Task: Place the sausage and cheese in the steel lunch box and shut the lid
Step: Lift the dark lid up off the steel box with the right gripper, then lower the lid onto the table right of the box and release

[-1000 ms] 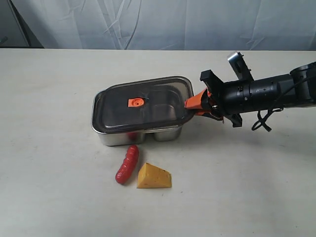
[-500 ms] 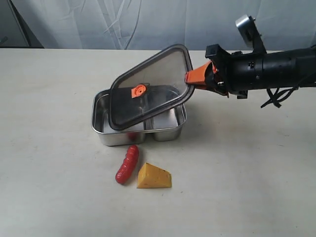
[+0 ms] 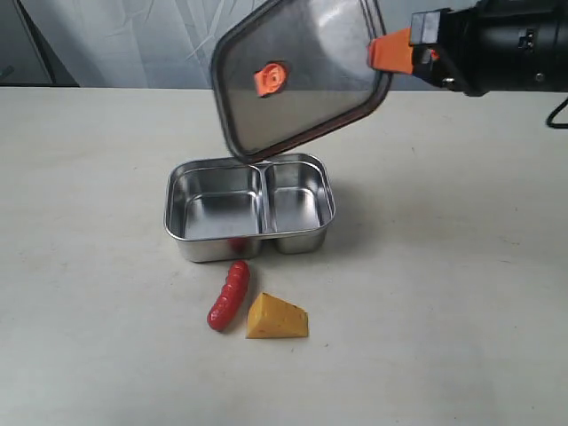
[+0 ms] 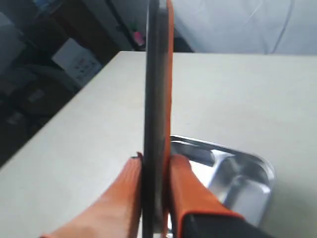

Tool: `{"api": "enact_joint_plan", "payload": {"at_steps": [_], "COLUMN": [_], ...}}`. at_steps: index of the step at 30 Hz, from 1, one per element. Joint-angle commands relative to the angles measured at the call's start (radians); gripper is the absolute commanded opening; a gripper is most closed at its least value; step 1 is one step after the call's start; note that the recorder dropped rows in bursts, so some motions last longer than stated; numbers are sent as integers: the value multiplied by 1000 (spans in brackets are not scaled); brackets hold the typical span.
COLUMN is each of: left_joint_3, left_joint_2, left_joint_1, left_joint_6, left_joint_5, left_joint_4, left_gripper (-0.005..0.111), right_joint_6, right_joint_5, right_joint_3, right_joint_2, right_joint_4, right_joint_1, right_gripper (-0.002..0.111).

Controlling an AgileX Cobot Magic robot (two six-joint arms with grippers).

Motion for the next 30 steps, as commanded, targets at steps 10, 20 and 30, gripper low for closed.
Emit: {"api": "enact_joint_plan", "payload": {"at_steps": [10,20,30], "left_joint_3": [4,4,4], "left_joint_2": [-6,-6,-6], "left_joint_1": [-2,-2,-2], "left_joint_6": [3,3,3], "left_joint_5": [-1,-1,-1], "left_joint_4": [2,2,2], "left_gripper": [0,0,0], "right_joint_6": [536,716,780], "right_joint_5": [-81,249,160], "right_joint_3": [-2,36,177], "right_joint_2": [-203,-91,90], "right_joint_4": [-1385,-1443,-1290], "right_joint_1": [151,312,359], "right_gripper": [-1,-1,-1]}}
